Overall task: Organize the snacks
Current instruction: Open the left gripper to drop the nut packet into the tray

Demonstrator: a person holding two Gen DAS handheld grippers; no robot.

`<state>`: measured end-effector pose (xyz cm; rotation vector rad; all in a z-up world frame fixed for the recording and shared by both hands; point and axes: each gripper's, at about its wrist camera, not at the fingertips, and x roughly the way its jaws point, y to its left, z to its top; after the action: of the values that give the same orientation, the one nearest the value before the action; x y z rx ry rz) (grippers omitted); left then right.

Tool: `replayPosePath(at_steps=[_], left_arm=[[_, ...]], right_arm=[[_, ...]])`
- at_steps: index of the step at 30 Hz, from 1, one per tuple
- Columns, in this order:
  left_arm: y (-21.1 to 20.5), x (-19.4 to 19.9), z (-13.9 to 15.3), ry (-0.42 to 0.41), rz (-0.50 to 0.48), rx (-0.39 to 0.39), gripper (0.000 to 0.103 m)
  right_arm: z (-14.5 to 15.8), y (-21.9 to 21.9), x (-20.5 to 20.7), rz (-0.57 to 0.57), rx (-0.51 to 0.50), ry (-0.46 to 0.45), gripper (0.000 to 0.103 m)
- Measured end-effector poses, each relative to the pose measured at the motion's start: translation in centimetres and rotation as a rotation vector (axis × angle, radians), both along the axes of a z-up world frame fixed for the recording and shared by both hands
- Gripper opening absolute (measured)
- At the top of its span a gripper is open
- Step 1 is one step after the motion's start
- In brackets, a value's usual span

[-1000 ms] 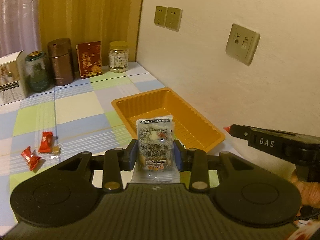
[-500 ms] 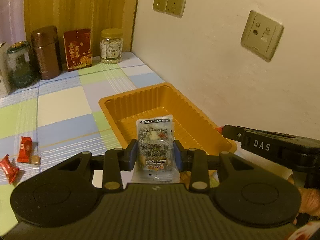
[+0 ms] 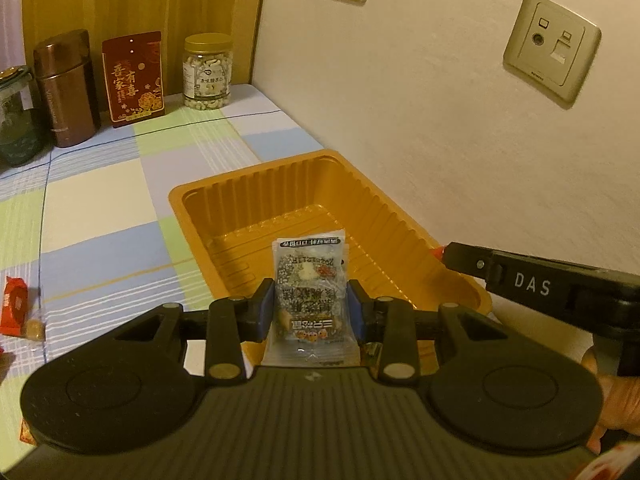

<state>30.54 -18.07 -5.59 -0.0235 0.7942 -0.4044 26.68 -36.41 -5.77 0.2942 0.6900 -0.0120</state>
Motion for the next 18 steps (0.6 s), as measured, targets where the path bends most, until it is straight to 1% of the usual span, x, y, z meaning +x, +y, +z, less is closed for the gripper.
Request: replayPosePath(at_steps=[6, 7, 8, 9, 12, 15, 18], left_arm=[[-0.8, 1.2, -0.6, -0.002, -0.024, 0.012, 0.035], [-0.9, 1.4, -0.7, -0.006, -0.026, 0.012, 0.037], [-0.8, 1.5, -0.7, -0.006, -0.028, 0.006, 0.044], [-0.7, 1.6, -0.6, -0.008, -0.025, -0.001, 0.047], [0.0, 1.5, -0.3, -0.024, -0.005, -0.008, 0.048], [1.2, 1.3, -0.1, -0.021, 0.029, -0.017, 0.051], [2.2, 0.8, -0.1, -0.02, 0.049, -0.016, 0.051]], right_arm=[[-0.5, -0.2, 0.3, -0.004, 0.017, 0.015, 0.02], [-0.5, -0.3, 0.3, -0.006, 0.023, 0.017, 0.02], [-0.6, -0.4, 0.3, -0.008, 0.028, 0.019, 0.02], [-0.6, -0.5, 0.4, -0.01, 0.031, 0.02, 0.02], [-0.6, -0.8, 0.3, -0.017, 0.037, 0.023, 0.02], [-0.7, -1.0, 0.1, -0.019, 0.047, 0.024, 0.02], [-0.5, -1.0, 0.1, -0.017, 0.053, 0.02, 0.02]])
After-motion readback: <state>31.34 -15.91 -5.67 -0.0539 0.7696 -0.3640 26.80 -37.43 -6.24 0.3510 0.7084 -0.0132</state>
